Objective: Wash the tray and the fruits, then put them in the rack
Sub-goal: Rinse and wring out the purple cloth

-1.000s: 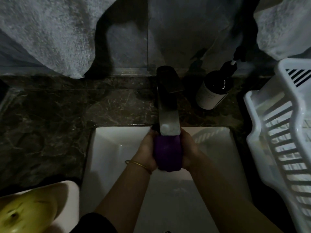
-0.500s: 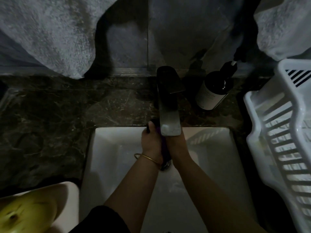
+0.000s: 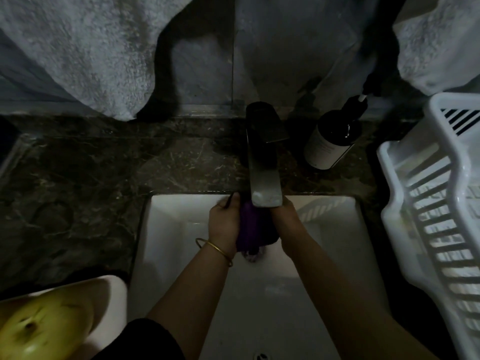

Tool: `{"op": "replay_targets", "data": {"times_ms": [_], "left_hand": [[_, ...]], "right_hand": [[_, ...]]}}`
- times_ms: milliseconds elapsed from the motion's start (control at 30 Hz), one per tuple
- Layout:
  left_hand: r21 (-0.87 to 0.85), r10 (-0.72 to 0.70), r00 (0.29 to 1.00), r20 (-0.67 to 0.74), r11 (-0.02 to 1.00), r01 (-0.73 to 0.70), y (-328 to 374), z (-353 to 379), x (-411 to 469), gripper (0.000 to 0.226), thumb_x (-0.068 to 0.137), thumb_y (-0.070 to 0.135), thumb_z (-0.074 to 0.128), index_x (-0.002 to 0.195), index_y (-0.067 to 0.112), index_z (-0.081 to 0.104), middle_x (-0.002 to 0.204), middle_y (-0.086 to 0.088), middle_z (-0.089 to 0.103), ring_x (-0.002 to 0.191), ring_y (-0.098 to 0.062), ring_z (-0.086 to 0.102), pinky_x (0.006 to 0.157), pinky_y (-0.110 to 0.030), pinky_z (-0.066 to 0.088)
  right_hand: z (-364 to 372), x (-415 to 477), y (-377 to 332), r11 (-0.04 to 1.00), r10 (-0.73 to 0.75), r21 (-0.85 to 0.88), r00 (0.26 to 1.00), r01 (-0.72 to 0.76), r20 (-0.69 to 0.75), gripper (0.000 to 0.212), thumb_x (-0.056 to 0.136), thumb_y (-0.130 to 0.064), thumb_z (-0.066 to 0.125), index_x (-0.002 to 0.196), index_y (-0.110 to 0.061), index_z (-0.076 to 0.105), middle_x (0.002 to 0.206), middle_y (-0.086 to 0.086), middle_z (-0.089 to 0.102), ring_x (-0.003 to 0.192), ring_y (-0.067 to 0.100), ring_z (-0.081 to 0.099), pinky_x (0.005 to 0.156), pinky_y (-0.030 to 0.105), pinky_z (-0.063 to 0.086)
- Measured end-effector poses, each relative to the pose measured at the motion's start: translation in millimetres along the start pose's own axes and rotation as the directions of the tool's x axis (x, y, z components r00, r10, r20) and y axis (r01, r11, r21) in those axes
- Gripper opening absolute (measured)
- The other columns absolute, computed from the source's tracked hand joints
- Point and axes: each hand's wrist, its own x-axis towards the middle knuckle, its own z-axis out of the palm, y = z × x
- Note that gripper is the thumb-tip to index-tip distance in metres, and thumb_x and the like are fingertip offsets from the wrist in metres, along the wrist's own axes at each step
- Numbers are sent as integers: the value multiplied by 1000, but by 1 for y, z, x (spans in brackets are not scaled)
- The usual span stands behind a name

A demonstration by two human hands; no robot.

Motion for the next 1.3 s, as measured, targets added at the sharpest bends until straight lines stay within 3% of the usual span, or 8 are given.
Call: {"op": "replay_targets", "data": {"times_ms": [133, 200, 300, 400, 533, 833, 1000, 1300], "left_hand": [[-106, -303, 952, 33, 947, 305, 3, -8, -7, 41, 97, 42, 45, 124, 13, 54, 133, -16, 53, 117, -35, 52, 98, -46, 41], [-107, -563, 819, 114, 813, 573, 5, -10, -16, 68, 93, 59, 40, 143, 13, 36, 149, -20, 35, 135, -42, 32, 107, -58, 23], [-213, -598, 692, 405, 674, 707, 0, -7, -22, 84, 84, 74, 36, 137, 9, 44, 132, -26, 50, 122, -47, 42, 96, -62, 31], [-375, -457, 726, 513, 641, 669, -5, -3, -19, 62, 91, 63, 39, 118, 11, 58, 93, -22, 69, 92, -40, 60, 73, -48, 51], [-442, -407, 732, 546, 603, 665, 0, -7, -17, 48, 94, 52, 43, 104, 9, 61, 78, -20, 70, 74, -36, 67, 51, -42, 57], [-380, -401, 784, 474, 711, 592, -1, -18, -8, 72, 84, 69, 45, 134, 18, 52, 128, -16, 59, 106, -38, 58, 68, -52, 57], [-90, -432, 759, 487, 840, 535, 3, -19, -14, 80, 80, 78, 31, 126, 19, 58, 120, -16, 64, 113, -35, 57, 94, -48, 45], [-85, -347, 788, 509, 890, 448, 14, -12, -28, 31, 80, 31, 61, 107, 15, 63, 90, -9, 70, 83, -26, 61, 70, -38, 51]], "right_hand": [[-1, -4, -3, 991, -131, -10, 991, 131, -7, 6, 96, -31, 49, 97, -34, 44, 100, -4, 54, 107, 26, 53, 99, 44, 43], [-3, -8, -3, 979, -180, -83, 982, 185, 58, 19, 90, -21, 61, 96, -32, 47, 103, -2, 57, 108, 27, 56, 97, 44, 46], [-7, -17, -3, 974, -202, -74, 967, 215, 156, 32, 80, -4, 70, 92, -30, 56, 103, 2, 65, 101, 23, 62, 95, 42, 49], [-15, -22, -4, 979, -158, -82, 943, 189, 293, 34, 76, 1, 71, 87, -30, 62, 92, -6, 65, 89, 12, 61, 82, 28, 53], [-21, -20, -7, 990, -61, -87, 902, 108, 427, 33, 72, 5, 67, 76, -28, 70, 102, 4, 65, 105, 28, 57, 91, 41, 52], [-43, -14, -13, 996, 73, -7, 817, -85, 572, 32, 61, -7, 57, 90, -14, 68, 88, 5, 70, 88, 24, 64, 71, 30, 54], [-33, 3, -13, 999, 7, -34, 928, 7, 372, 21, 85, -2, 57, 95, -18, 65, 101, 6, 68, 104, 26, 61, 94, 39, 48], [-27, 17, 6, 992, -23, 122, 1000, 21, 16, 10, 93, -16, 57, 86, -22, 63, 103, 5, 65, 104, 24, 59, 90, 38, 47]]}}
